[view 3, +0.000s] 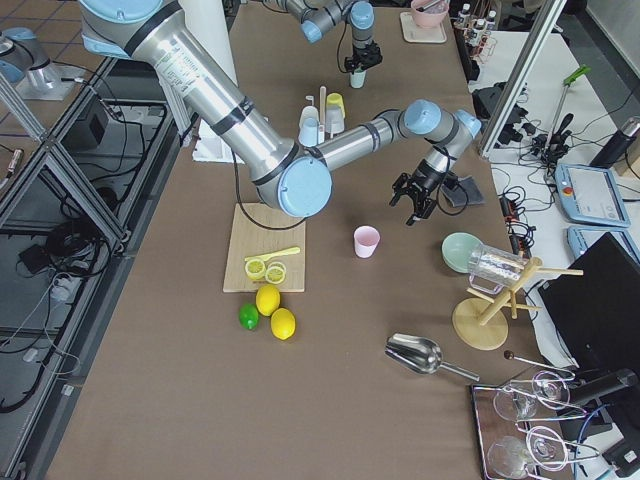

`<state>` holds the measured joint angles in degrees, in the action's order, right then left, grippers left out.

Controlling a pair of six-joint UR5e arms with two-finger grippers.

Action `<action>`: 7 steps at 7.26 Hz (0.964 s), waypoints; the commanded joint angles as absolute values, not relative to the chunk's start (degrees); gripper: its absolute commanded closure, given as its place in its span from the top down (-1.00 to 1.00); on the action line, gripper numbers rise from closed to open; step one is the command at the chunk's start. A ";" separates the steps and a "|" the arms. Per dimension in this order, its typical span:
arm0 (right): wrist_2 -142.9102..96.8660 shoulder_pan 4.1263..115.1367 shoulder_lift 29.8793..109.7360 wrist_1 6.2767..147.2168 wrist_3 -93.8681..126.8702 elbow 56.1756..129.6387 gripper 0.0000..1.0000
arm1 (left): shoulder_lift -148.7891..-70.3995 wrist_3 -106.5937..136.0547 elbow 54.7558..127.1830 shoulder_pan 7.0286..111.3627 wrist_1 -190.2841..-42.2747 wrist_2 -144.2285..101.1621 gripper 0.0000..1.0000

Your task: Place cup on cup holder

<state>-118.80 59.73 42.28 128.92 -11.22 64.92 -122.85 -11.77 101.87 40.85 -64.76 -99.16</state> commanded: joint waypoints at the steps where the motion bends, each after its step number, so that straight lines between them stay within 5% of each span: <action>1: -117.00 57.40 37.03 129.11 -14.58 55.16 1.00 | -122.96 -18.26 98.98 42.44 -64.69 -98.88 0.96; 7: -111.55 52.04 35.95 129.20 -21.95 50.72 1.00 | -134.88 -30.06 84.84 42.54 -60.76 -89.56 0.96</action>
<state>-113.71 53.00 36.05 129.22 -19.75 51.25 -131.36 -29.31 87.76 42.57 -63.20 -90.03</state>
